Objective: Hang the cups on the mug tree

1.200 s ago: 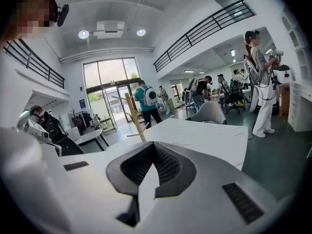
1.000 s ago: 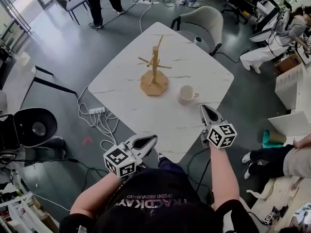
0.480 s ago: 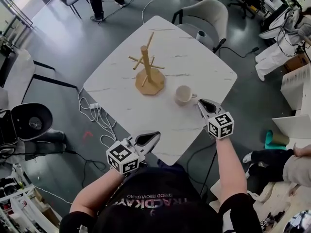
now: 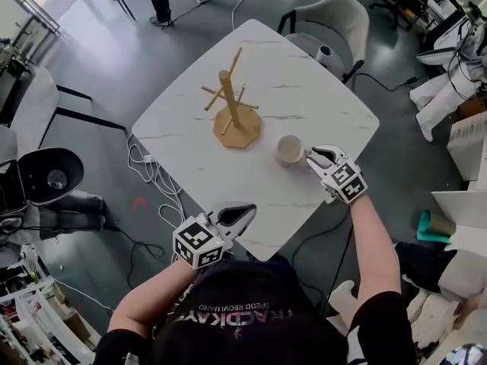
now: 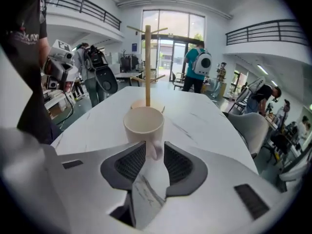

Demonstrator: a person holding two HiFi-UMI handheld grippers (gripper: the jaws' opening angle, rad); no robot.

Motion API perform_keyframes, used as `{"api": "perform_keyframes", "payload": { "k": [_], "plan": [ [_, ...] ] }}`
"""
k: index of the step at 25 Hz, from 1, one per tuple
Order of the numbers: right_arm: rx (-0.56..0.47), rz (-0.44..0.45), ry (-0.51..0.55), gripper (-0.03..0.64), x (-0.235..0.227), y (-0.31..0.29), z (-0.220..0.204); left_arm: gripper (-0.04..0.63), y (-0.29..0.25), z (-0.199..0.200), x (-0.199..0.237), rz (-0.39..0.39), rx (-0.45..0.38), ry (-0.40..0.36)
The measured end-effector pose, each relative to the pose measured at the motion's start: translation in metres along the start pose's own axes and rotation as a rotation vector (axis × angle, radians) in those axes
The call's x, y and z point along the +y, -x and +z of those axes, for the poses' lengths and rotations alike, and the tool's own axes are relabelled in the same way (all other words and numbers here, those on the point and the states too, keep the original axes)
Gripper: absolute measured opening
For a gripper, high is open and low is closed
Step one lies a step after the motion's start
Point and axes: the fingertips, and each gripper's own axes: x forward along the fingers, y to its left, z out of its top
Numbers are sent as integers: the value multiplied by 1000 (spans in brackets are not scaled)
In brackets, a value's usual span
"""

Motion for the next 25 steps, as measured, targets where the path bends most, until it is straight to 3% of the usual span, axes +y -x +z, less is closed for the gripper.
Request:
{"api": "perform_keyframes", "payload": {
  "k": [7, 10, 16, 20, 25],
  "plan": [
    [169, 140, 307, 118, 7, -24, -7, -3, -7, -4, 1, 17, 21, -2],
    [205, 198, 362, 118, 10, -32, -8, -3, -8, -4, 0, 23, 14, 7],
    [167, 259, 306, 116, 11, -38, -9, -3, -7, -9, -1, 38, 11, 20],
    [140, 256, 218, 112, 11, -39, -13, -3, -7, -10, 0, 44, 16, 26],
    [116, 243, 201, 90, 10, -43, -20, -3, -9, -14, -2, 47, 27, 33]
  ]
}}
